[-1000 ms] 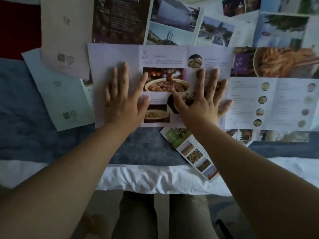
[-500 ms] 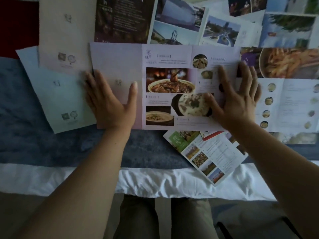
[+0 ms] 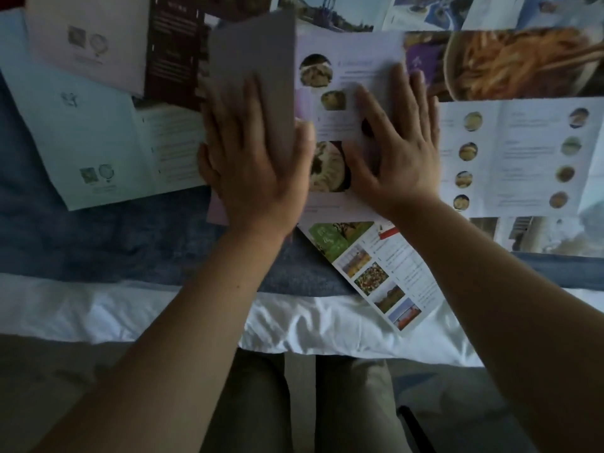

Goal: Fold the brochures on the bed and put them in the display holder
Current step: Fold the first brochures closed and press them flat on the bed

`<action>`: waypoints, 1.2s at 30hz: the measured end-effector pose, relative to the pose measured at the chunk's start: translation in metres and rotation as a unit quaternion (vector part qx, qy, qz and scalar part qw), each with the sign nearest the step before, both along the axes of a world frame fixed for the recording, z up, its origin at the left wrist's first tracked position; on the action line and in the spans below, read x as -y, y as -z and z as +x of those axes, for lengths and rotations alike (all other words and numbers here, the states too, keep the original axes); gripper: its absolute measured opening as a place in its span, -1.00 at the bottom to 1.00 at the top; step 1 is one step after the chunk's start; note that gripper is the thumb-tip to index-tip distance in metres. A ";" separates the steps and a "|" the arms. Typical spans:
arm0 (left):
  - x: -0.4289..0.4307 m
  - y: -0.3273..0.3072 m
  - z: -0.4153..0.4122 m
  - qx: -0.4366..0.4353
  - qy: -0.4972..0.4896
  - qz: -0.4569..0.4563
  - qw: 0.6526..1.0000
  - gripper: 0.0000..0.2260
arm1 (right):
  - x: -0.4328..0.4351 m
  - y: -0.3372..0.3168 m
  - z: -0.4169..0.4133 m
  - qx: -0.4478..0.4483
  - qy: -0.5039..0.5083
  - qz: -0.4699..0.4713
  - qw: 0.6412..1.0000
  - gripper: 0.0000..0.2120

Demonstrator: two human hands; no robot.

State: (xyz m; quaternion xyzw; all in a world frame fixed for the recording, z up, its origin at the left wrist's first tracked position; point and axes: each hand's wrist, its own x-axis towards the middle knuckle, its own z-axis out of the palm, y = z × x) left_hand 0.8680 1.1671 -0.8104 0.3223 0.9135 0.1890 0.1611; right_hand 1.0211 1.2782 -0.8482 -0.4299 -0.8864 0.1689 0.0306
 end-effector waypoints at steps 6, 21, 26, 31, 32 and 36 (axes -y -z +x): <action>-0.024 -0.004 0.038 -0.011 0.027 -0.016 0.999 -0.24 | -0.016 -0.016 0.047 -0.012 0.035 -0.028 0.999 -0.43; -0.056 0.018 0.095 -0.060 0.087 -0.143 0.984 -0.29 | -0.017 -0.030 0.157 0.105 0.059 -0.060 0.991 -0.33; -0.038 0.034 0.099 -0.086 0.082 -0.164 0.979 -0.36 | -0.007 -0.024 0.150 0.086 0.032 -0.060 0.994 -0.32; 0.002 0.037 0.052 -0.120 0.088 -0.175 0.973 -0.38 | 0.012 -0.021 0.124 0.081 -0.070 -0.063 0.992 -0.29; 0.013 0.038 0.037 -0.128 0.091 -0.179 0.971 -0.38 | 0.017 -0.021 0.116 0.077 -0.094 -0.061 0.991 -0.29; 0.061 0.040 -0.024 -0.147 0.072 -0.202 0.966 -0.39 | 0.029 -0.019 0.089 0.070 -0.095 -0.047 0.992 -0.26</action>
